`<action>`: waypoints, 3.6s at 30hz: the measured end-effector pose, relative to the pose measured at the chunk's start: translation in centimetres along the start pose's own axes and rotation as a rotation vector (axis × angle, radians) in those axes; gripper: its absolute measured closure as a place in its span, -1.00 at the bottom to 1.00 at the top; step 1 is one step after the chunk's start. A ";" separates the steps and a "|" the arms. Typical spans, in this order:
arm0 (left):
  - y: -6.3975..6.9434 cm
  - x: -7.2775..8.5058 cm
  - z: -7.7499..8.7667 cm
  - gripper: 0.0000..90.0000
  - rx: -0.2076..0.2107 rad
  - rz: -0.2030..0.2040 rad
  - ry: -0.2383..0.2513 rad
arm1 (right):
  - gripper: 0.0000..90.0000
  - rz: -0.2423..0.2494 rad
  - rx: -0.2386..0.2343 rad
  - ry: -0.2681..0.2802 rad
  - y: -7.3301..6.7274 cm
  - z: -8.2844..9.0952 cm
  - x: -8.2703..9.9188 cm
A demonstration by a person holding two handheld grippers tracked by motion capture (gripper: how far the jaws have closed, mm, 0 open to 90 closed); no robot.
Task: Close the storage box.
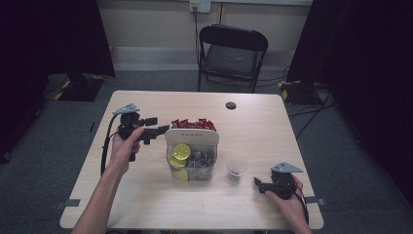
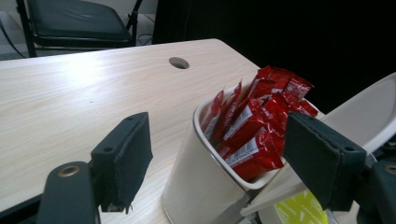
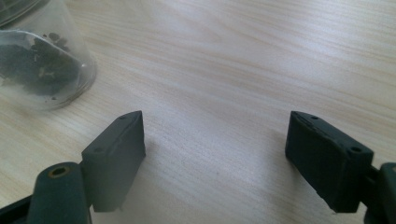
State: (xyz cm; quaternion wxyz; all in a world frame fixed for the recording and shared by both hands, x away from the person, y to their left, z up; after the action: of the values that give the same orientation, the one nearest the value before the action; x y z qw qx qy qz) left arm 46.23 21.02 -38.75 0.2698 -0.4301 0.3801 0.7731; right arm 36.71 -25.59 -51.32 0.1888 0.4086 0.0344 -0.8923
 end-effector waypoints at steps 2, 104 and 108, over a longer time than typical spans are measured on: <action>0.1 0.0 -0.1 -0.48 0.006 0.003 0.007 | -0.56 -0.001 0.000 -0.001 0.0 0.0 0.0; 1.0 4.8 3.1 -0.57 -0.081 -0.037 -0.172 | -0.67 -0.017 0.013 -0.010 0.1 -0.1 0.0; 0.6 5.8 3.8 -0.57 -0.097 -0.032 -0.188 | -0.67 -0.020 0.016 -0.011 0.1 -0.1 0.0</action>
State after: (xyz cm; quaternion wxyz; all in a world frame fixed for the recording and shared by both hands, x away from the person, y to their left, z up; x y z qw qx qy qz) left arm 41.20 24.33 -42.31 0.2956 -0.3743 0.3080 0.8232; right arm 36.84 -25.68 -51.36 0.1768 0.4050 0.0302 -0.8966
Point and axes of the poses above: each handheld gripper's, and its own axes: z roughly backward along the jaws, x roughly out of its underside, y roughly to its right, the point moved 2 cm from there along -z, roughly forward along the jaws, and after that the axes turned 7 degrees about x, right-handed, at the moved point
